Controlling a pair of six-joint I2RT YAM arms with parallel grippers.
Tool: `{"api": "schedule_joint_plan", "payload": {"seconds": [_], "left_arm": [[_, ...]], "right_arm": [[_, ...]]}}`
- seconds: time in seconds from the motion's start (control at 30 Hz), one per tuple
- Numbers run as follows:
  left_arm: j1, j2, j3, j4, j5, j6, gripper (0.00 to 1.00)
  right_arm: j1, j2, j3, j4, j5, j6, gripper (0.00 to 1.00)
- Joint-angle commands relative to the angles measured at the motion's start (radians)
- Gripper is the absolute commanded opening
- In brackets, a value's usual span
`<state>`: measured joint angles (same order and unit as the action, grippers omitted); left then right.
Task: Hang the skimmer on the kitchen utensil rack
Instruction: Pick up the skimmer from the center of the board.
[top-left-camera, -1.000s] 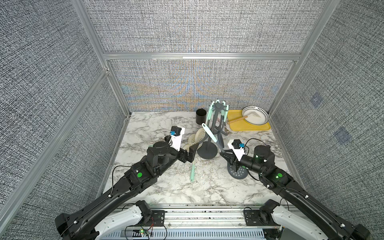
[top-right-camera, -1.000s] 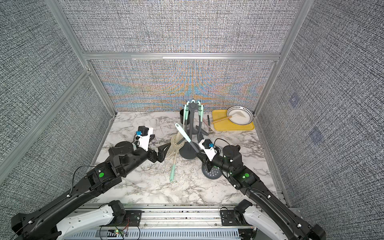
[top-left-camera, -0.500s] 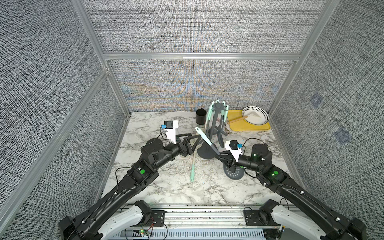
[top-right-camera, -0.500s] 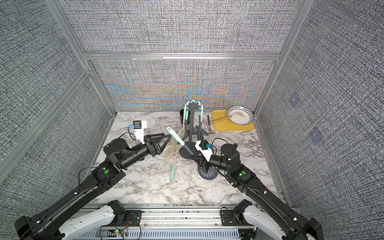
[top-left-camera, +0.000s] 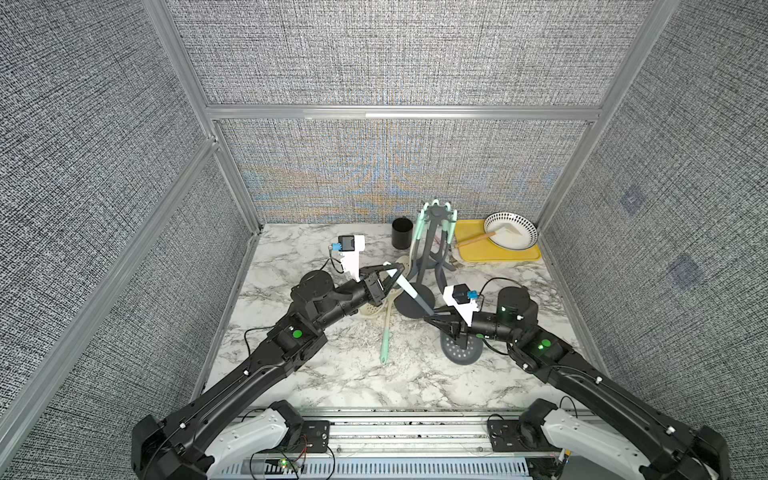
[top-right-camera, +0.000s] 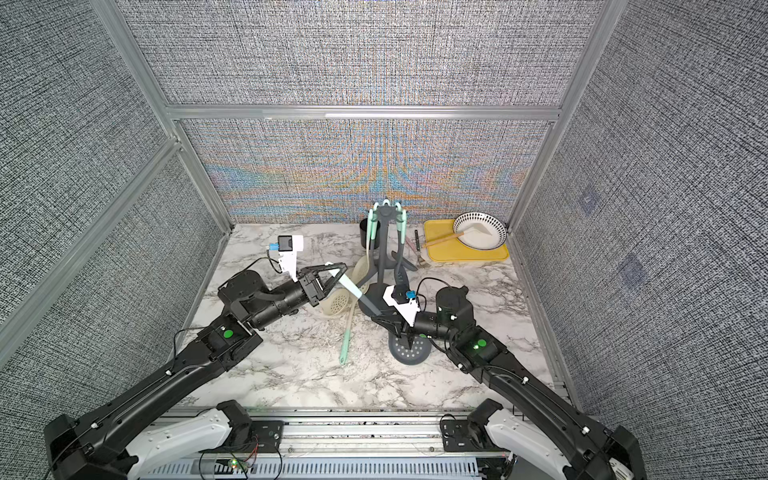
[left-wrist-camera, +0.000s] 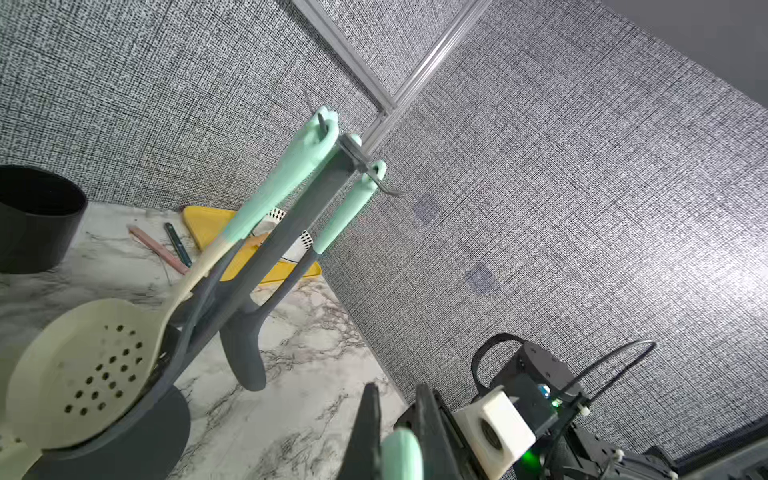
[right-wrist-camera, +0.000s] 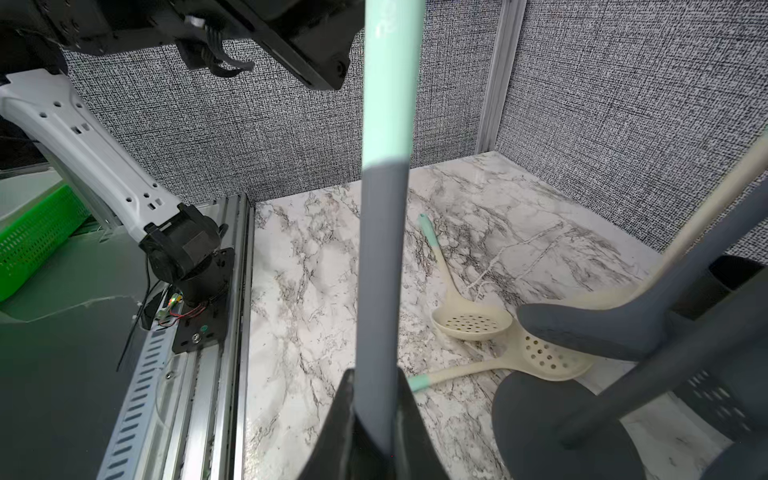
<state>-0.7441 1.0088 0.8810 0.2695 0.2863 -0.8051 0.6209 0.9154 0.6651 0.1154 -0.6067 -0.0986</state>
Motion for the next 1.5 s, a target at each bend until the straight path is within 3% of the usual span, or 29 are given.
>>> {"api": "schedule_joint_plan", "payload": {"seconds": [0.0,0.07,0.13,0.23,0.3,0.6,0.93,1.13,1.37,1.47], "left_arm": [[-0.003,-0.008,-0.015,0.037,-0.008,0.000,0.03],[-0.001,-0.015,-0.017,0.008,-0.051,-0.009,0.03],[-0.001,-0.019,-0.012,-0.037,-0.096,-0.013,0.03],[-0.002,-0.021,-0.014,-0.067,-0.136,-0.024,0.03],[-0.001,-0.020,-0.010,-0.080,-0.149,-0.028,0.03],[-0.002,-0.015,-0.007,-0.102,-0.159,-0.042,0.03],[-0.002,-0.001,0.008,-0.119,-0.159,-0.042,0.03],[-0.002,0.004,0.013,-0.123,-0.152,-0.043,0.03],[-0.001,0.008,0.012,-0.137,-0.160,-0.042,0.02],[-0.001,0.012,0.016,-0.137,-0.162,-0.042,0.02]], "right_arm": [[0.011,0.003,-0.013,0.140,0.068,0.045,0.04],[0.025,0.012,-0.025,0.202,0.091,0.042,0.37],[0.047,0.024,-0.030,0.261,0.136,0.017,0.57],[0.092,0.051,-0.026,0.323,0.221,-0.045,0.68],[0.127,0.071,-0.013,0.341,0.263,-0.091,0.69],[0.221,0.161,0.053,0.376,0.469,-0.205,0.65],[0.243,0.271,0.127,0.366,0.479,-0.212,0.45],[0.247,0.282,0.128,0.369,0.476,-0.208,0.29],[0.249,0.281,0.128,0.379,0.474,-0.200,0.19],[0.249,0.282,0.128,0.380,0.473,-0.190,0.08]]}}
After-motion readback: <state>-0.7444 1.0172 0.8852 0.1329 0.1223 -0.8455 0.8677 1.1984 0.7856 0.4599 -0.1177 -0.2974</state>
